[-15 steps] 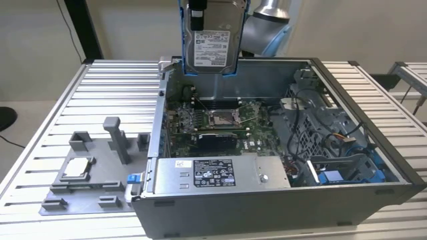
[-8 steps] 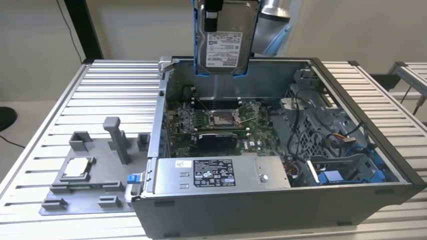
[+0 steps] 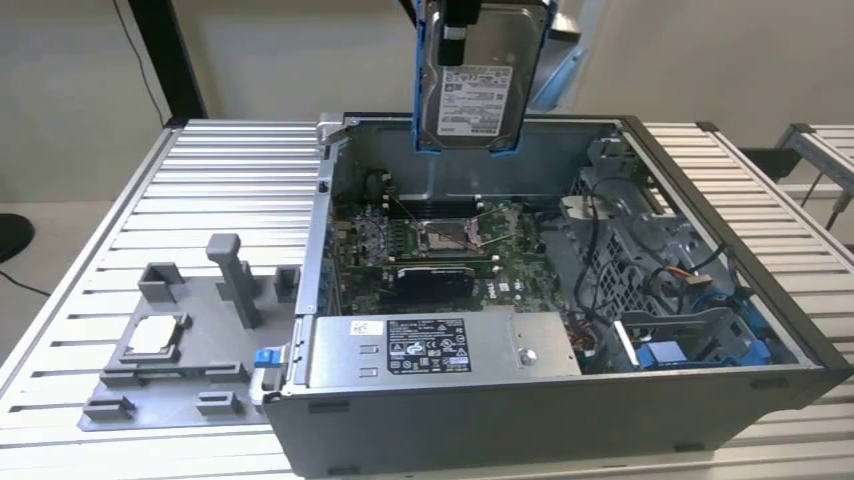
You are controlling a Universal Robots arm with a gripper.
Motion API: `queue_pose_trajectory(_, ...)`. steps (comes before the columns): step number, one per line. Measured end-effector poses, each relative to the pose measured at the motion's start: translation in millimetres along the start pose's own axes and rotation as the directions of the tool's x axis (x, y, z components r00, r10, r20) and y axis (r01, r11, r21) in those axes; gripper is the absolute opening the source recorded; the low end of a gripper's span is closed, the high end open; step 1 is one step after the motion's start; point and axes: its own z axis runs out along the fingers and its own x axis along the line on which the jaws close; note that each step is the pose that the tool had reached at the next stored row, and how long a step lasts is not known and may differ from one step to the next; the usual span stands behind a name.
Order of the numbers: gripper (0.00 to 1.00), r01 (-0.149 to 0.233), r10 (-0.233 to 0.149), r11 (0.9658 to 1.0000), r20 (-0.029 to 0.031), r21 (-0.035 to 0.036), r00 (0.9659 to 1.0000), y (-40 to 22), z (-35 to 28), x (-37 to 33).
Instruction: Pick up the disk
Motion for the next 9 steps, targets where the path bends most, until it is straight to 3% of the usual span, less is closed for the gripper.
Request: queue_pose_trajectory(9, 0.00, 0.000, 0.000, 1.0000, 0.0000, 0.0000, 1.0000, -27.7, 1.9, -0.6)
